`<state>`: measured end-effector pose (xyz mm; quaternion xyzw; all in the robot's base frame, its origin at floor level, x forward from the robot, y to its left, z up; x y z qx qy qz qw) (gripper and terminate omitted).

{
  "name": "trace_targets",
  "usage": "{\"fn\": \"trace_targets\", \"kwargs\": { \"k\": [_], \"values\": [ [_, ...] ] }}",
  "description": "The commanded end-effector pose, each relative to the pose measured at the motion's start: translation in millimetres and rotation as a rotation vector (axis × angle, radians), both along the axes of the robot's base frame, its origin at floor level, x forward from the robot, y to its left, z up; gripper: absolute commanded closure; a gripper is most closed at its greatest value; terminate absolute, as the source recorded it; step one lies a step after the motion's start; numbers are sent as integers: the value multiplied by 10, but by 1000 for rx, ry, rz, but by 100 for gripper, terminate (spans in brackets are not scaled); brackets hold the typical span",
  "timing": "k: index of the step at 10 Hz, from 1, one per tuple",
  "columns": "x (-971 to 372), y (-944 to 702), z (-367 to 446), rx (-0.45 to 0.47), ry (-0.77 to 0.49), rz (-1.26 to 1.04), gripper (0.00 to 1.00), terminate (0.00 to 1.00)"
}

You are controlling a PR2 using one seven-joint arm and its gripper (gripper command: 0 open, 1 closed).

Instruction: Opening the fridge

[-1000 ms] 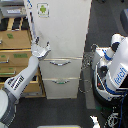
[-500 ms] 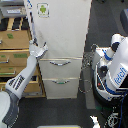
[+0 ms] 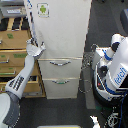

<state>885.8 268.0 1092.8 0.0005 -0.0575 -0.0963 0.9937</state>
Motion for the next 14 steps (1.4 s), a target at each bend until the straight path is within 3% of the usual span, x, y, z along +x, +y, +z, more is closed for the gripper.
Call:
{"fn": "trace_targets", "kwargs": {
  "k": [1,3,4,5,14],
  "values": [
    [320,-226,-283,-25,39,-60,0,0],
    [395,-167,-326,-18,48,-76,0,0],
    [453,-7,-386,-77,65,-49,0,0],
    [424,-9,-432,-113,76,-68,100,0],
    [384,-24,-582,-91,85,-95,100,0]
  ]
}}
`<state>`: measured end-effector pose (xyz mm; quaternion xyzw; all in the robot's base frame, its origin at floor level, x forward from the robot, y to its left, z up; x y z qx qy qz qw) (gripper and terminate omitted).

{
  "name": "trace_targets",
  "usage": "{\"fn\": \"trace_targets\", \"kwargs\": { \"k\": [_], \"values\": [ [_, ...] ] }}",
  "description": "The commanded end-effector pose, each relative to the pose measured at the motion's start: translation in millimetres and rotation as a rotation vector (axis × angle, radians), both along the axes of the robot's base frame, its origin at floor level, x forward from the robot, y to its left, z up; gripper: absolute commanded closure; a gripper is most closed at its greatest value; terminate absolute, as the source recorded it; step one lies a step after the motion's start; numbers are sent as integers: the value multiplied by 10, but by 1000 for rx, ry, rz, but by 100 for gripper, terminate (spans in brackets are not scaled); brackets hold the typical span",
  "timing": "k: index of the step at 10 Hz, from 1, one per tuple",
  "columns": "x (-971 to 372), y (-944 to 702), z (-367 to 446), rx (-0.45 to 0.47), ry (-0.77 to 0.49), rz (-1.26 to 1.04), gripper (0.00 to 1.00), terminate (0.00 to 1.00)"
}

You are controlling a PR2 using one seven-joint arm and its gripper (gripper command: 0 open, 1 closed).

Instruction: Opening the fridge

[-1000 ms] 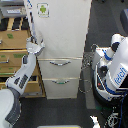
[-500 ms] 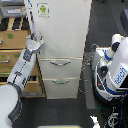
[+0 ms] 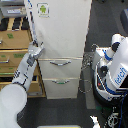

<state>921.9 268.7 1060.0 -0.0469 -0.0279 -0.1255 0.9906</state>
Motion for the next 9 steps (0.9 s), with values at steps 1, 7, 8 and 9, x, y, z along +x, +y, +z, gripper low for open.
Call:
{"fn": "trace_targets", "kwargs": {
  "k": [1,7,8,9],
  "values": [
    [22,-9,-268,-4,16,-28,100,0],
    [-29,40,-335,-1,28,-37,100,0],
    [-38,40,-341,-1,29,-39,100,0],
    [-45,54,-339,-1,29,-38,100,0]
  ]
}}
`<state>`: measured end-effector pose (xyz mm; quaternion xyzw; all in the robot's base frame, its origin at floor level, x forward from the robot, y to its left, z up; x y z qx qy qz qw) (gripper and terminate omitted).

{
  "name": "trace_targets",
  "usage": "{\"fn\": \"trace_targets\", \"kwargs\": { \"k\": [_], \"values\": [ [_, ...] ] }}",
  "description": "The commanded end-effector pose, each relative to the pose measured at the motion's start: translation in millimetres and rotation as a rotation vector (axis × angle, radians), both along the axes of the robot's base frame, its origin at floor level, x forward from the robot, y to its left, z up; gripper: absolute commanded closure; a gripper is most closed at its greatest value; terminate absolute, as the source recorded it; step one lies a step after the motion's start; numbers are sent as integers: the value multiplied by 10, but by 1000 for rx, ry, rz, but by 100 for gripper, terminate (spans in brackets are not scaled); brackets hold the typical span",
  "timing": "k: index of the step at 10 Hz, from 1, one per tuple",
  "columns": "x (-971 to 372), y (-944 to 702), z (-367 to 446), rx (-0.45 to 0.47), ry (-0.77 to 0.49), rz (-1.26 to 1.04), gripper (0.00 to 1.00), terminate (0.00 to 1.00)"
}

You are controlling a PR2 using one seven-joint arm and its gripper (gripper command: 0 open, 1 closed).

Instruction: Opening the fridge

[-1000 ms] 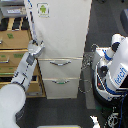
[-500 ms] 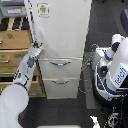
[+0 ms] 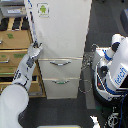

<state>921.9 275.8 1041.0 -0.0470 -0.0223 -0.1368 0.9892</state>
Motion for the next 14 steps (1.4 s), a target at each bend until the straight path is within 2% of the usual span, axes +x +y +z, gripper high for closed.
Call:
{"fn": "trace_targets", "kwargs": {
  "k": [1,11,13,14],
  "values": [
    [-40,30,-124,-1,14,-5,100,0],
    [-106,79,-166,5,21,-8,100,0],
    [-630,-98,154,-3,-47,-112,100,0],
    [-2143,-284,1045,-12,-194,-356,100,0]
  ]
}}
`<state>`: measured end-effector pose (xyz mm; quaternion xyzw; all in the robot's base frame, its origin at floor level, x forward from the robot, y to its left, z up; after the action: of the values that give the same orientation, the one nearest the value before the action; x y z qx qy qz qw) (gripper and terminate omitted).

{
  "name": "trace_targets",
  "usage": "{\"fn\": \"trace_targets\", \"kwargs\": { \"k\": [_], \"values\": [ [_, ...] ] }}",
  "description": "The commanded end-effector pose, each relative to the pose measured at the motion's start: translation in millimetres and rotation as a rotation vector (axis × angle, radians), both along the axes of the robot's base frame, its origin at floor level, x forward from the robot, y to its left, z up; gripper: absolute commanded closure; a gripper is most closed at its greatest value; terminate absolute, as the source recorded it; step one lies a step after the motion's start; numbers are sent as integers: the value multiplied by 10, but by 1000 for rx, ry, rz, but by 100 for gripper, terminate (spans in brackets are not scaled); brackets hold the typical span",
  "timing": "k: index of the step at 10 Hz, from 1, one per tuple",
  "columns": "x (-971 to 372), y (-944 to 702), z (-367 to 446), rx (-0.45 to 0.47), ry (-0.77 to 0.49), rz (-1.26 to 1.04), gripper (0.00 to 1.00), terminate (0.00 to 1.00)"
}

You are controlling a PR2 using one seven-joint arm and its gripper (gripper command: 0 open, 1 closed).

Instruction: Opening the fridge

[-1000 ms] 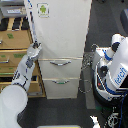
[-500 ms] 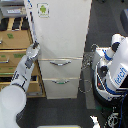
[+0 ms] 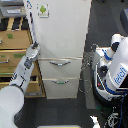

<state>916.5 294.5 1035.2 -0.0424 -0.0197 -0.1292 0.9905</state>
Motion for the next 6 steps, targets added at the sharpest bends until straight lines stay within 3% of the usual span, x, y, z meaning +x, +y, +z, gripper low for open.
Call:
{"fn": "trace_targets", "kwargs": {
  "k": [1,2,3,4,5,6],
  "values": [
    [-3378,-449,1891,-6,-342,-544,100,0],
    [-5642,-325,2894,36,-548,-824,100,0],
    [-6221,-246,3126,43,-591,-864,100,0],
    [-9026,-87,3921,118,-897,-948,100,0],
    [-9520,18,4045,55,-929,-989,100,0],
    [-9696,237,3956,101,-923,-997,100,0]
  ]
}}
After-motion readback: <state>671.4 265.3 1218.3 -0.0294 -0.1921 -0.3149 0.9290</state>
